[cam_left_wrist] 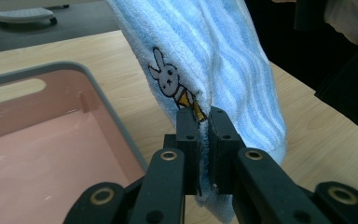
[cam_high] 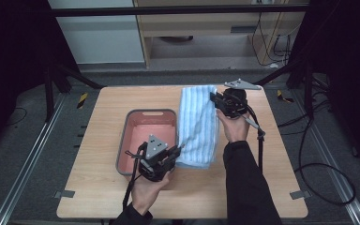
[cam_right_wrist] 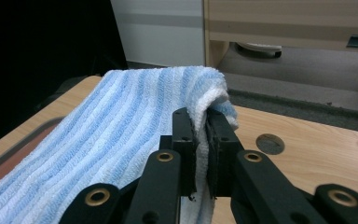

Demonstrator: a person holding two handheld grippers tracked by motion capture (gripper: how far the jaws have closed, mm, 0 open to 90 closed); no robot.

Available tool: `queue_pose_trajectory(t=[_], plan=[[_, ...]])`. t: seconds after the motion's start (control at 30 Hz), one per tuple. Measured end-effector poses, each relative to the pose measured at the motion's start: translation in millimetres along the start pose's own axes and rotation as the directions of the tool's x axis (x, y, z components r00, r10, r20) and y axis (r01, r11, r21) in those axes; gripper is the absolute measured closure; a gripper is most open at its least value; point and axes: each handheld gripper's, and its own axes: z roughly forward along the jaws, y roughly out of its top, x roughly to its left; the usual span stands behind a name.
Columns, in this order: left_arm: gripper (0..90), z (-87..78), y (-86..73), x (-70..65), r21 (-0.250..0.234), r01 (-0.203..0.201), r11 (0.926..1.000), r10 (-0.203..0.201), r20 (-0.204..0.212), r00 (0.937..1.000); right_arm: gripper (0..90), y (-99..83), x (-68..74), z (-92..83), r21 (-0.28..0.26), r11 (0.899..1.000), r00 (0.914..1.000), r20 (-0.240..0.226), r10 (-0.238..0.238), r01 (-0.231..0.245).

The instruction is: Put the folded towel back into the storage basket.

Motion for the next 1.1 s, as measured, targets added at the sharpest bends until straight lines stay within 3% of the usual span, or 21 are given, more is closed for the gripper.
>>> queue_pose_trajectory(t=[0.43, 0.8, 1.1], plan=[[84.5, -34.0, -4.1, 38.8, -0.017, 0.029, 0.9994, -0.030, -0.056, 0.9980, 84.0, 15.2, 45.1, 28.0, -0.004, 1.000, 0.9982, -0.052, -0.029, 0.029], [84.5, -50.8, -11.0, 56.7, -0.009, 0.060, 0.9981, -0.061, -0.082, 0.9947, 84.0, 16.0, 71.8, 49.1, -0.004, 0.999, 0.9956, -0.085, -0.040, 0.040], [84.6, -62.4, -18.8, 74.9, -0.004, 0.068, 0.9977, -0.068, -0.130, 0.9892, 84.0, 10.7, 94.8, 69.0, -0.011, 0.999, 0.9930, -0.109, -0.044, 0.043]])
